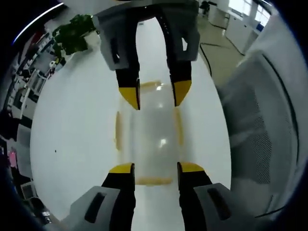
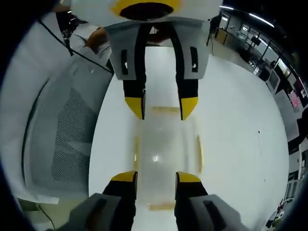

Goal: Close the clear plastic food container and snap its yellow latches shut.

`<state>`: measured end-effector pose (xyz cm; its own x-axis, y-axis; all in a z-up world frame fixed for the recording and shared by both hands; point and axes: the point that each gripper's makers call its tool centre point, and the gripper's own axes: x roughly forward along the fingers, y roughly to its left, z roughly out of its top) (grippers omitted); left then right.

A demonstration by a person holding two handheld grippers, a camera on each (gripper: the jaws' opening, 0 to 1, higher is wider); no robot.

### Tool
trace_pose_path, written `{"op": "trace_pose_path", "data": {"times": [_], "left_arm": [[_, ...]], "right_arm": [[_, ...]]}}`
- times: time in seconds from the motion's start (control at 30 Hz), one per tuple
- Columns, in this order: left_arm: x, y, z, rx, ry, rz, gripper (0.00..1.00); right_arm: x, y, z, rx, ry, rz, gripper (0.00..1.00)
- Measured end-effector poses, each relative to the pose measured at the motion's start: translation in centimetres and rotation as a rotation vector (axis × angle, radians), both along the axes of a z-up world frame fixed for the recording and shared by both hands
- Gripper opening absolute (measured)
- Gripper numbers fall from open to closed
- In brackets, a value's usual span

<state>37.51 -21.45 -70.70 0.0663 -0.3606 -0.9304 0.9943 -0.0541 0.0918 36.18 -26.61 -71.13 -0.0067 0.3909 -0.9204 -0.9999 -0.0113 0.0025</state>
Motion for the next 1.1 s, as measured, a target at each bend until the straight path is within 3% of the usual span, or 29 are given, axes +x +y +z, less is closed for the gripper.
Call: {"op": "trace_pose_path", "data": {"times": [0.13,0.17,0.27,0.6,1.1], "left_arm": [[0.0,-0.9,0.2,-0.01,-0.002,-0.008,0.32],[0.4,-1.2,0.2,-0.041,-0.007,0.014,0.32],[0.6,-0.9,-0.1,-0.022,-0.003,0.01,0.31],[0.3,-0.7,-0.3,-0.019,-0.001,0.014,0.31],[0.0,-2.1,-0.3,-0.079,0.024,0.063,0.32]], "right_arm": [[0.1,0.7,0.2,0.013,-0.001,0.005,0.28],[0.4,0.5,0.2,0.015,-0.009,-0.037,0.28],[0.3,0.4,0.0,0.004,0.003,-0.004,0.28],[0.3,1.2,0.3,0.024,0.0,-0.009,0.28],[1.0,1.3,0.0,0.065,0.023,-0.051,0.26]]}}
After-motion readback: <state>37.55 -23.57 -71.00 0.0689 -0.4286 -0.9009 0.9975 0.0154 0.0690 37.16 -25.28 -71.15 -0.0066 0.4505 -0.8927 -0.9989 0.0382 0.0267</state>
